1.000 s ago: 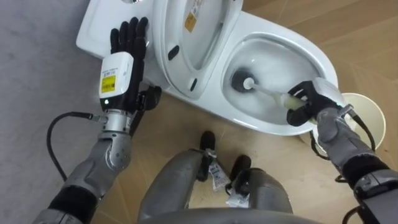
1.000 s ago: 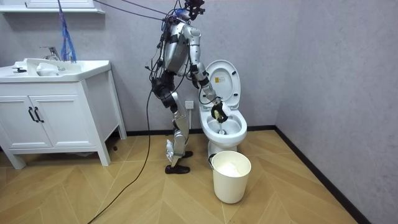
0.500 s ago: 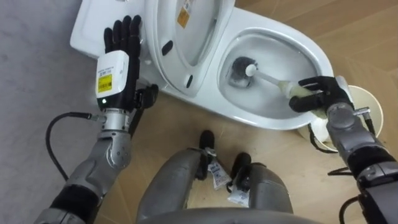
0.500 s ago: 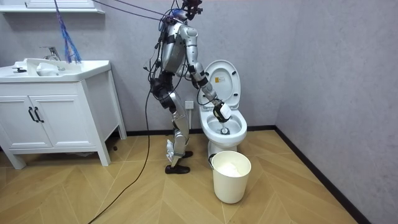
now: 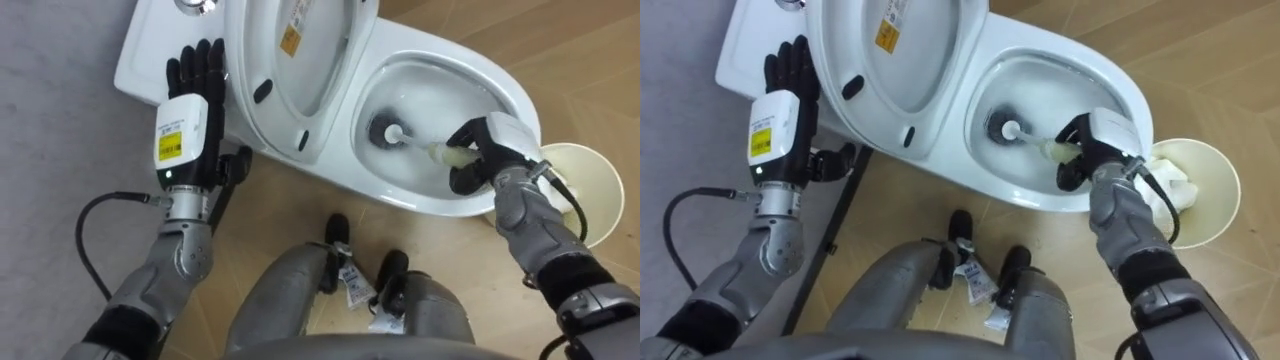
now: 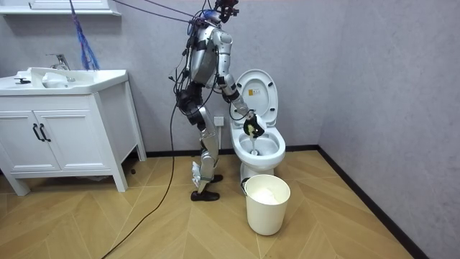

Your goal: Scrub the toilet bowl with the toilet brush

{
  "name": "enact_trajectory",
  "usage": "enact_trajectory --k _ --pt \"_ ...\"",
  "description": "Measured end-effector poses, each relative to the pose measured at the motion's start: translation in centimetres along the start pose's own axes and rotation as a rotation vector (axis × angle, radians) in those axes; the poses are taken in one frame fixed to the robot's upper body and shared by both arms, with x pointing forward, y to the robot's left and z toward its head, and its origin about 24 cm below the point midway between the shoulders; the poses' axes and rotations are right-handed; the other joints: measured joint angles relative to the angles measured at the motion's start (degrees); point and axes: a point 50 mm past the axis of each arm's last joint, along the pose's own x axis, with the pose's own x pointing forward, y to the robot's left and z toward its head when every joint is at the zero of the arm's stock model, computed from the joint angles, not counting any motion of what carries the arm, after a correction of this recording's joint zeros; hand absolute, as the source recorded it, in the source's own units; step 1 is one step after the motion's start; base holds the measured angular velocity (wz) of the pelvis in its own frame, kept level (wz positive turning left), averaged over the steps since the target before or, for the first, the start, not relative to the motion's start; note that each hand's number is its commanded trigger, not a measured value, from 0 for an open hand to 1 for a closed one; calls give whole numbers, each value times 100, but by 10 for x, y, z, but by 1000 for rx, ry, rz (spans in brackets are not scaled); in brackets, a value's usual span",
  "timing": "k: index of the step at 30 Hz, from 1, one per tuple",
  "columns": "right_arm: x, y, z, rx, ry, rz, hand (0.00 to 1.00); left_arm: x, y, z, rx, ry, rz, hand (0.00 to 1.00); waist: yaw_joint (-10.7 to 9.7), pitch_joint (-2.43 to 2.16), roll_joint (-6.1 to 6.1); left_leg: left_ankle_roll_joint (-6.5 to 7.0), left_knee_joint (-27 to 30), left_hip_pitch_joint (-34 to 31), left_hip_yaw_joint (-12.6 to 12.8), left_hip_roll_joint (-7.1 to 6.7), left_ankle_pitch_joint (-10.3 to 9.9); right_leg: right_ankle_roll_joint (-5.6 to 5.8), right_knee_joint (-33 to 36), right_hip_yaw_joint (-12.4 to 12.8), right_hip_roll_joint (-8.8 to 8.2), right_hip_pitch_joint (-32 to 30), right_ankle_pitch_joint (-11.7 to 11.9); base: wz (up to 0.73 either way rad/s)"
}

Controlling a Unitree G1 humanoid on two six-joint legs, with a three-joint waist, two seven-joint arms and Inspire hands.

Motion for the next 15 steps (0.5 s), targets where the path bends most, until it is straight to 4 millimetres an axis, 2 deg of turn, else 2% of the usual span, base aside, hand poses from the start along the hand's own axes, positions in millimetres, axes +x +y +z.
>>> enact_trajectory --k 7,12,15 --pt "-5 -8 11 -100 -49 11 100 -3 0 -1 5 6 6 0 17 -3 -19 -18 -103 31 7 -2 4 -3 -77 -13 0 11 -1 0" --pt "-16 -10 22 -159 -101 18 100 -5 2 -1 -6 -3 38 0 19 -8 -188 -20 -74 -7 11 9 3 -8 -122 13 32 5 3 0" --pt "-21 -10 22 -170 -115 22 100 -5 2 0 -11 -10 48 0 12 -24 -231 -18 12 -76 -12 19 2 -23 -156 -52 38 20 15 6"
